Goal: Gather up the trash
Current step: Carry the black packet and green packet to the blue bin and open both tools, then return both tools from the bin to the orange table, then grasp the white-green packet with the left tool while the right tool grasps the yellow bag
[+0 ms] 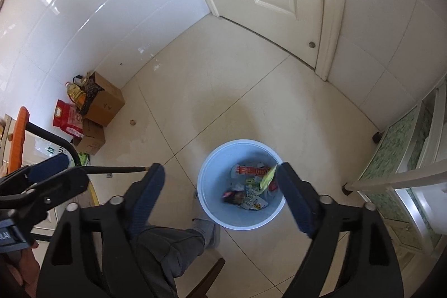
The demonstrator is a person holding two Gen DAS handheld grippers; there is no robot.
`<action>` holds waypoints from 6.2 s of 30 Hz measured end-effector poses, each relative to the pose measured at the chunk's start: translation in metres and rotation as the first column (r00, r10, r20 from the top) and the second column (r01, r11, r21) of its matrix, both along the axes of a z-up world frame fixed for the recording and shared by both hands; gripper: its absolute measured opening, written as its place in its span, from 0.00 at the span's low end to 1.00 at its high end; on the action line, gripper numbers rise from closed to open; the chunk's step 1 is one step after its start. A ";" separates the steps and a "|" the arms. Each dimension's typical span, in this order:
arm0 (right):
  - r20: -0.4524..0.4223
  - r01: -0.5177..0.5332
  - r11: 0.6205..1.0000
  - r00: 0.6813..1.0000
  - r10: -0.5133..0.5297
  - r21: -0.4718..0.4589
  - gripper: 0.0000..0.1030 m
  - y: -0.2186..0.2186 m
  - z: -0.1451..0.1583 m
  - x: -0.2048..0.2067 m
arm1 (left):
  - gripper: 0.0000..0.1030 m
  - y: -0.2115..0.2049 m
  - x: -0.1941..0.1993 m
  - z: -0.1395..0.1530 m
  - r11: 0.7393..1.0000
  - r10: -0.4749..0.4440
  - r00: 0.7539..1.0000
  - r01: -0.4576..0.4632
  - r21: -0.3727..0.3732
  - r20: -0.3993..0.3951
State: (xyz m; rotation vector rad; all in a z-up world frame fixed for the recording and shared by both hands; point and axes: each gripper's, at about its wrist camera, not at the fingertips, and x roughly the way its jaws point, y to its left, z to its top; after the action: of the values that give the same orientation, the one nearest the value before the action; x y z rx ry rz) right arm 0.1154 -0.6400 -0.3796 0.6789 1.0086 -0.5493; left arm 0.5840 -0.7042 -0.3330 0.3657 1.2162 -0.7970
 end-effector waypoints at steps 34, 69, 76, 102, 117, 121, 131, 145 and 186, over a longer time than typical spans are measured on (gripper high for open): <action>0.240 -0.092 0.956 0.957 0.162 -0.277 1.00 0.152 0.192 0.029 | 0.92 0.319 -0.182 0.183 0.934 0.276 0.894 -0.164 -0.317 0.352; 0.244 -0.554 0.679 0.659 0.711 -0.482 1.00 0.455 0.263 0.158 | 0.99 0.701 -0.420 0.241 0.659 0.748 0.476 -0.615 -0.434 0.462; 0.162 -0.636 0.634 0.638 0.753 -0.439 1.00 0.477 0.225 0.200 | 0.99 0.678 -0.367 0.224 0.637 0.767 0.498 -0.666 -0.387 0.405; -0.072 -0.845 0.470 0.501 0.862 -0.254 0.99 0.496 0.064 0.356 | 0.99 0.642 -0.115 0.132 0.639 0.767 0.589 -0.740 -0.212 0.257; 0.025 -0.848 0.476 0.484 0.875 -0.233 0.61 0.477 0.077 0.337 | 0.99 0.607 -0.058 0.094 0.678 0.735 0.656 -0.704 -0.210 0.174; 0.025 -0.841 0.488 0.497 0.868 -0.233 0.69 0.469 0.075 0.340 | 0.99 0.616 -0.041 0.081 0.673 0.737 0.666 -0.705 -0.225 0.118; 0.050 -0.824 0.523 0.526 0.849 -0.220 0.73 0.457 0.079 0.342 | 0.47 0.620 0.004 0.065 0.690 0.716 0.690 -0.673 -0.268 0.109; 0.013 -0.815 0.509 0.527 0.850 -0.276 0.86 0.474 0.071 0.338 | 0.42 0.649 -0.001 0.053 0.713 0.684 0.722 -0.631 -0.307 0.103; 0.127 -0.799 0.553 0.539 0.833 -0.237 0.21 0.439 0.091 0.308 | 0.10 0.596 -0.043 0.054 0.789 0.592 0.774 -0.499 -0.358 0.226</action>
State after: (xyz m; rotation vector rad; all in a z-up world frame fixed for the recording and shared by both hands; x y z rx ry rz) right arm 0.4234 -0.2006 -0.2887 0.0552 0.9331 0.3009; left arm 0.5412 -0.1079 -0.2785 -0.1026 0.8098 -0.3576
